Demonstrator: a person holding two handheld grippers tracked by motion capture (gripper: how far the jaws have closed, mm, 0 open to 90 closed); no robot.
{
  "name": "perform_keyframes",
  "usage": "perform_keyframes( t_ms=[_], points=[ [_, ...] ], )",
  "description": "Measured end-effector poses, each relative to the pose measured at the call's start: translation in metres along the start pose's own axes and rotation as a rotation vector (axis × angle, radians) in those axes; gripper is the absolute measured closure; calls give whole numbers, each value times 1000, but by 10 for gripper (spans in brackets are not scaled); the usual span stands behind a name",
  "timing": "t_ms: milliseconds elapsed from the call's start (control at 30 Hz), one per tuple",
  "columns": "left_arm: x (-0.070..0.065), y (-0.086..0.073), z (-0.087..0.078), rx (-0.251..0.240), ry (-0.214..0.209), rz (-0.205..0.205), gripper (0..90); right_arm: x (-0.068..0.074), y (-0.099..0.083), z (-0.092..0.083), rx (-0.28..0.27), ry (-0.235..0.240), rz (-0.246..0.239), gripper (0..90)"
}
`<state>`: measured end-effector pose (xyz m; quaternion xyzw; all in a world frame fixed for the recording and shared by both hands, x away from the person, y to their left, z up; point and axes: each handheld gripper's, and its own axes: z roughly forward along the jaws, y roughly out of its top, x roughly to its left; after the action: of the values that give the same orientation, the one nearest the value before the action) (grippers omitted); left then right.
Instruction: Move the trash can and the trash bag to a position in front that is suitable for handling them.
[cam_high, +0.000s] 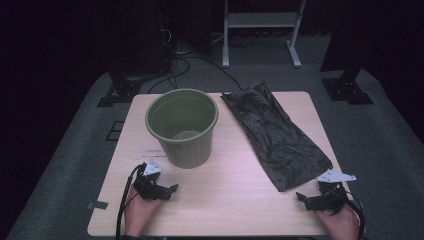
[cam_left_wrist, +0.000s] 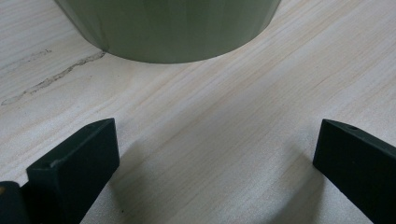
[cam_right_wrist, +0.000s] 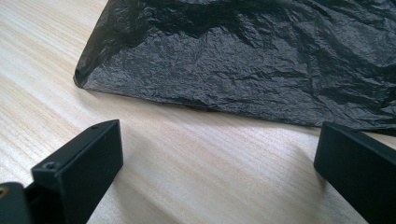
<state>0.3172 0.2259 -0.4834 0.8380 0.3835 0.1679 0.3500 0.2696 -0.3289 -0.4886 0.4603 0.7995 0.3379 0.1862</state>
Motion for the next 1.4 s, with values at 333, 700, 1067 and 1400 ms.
perform_keyframes(
  t_ms=[333,700,1067,1400],
  points=[
    [1,0,0,1,-9,7,0,0,0,0,0,0,-1,0],
    [2,0,-3,4,-36,-1,0,0,0,0,0,0,0,0],
    [2,8,-20,-38,-67,-22,0,0,0,0,0,0,0,0],
    [4,24,-36,-68,-66,-9,0,0,0,0,0,0,0,0]
  ],
)
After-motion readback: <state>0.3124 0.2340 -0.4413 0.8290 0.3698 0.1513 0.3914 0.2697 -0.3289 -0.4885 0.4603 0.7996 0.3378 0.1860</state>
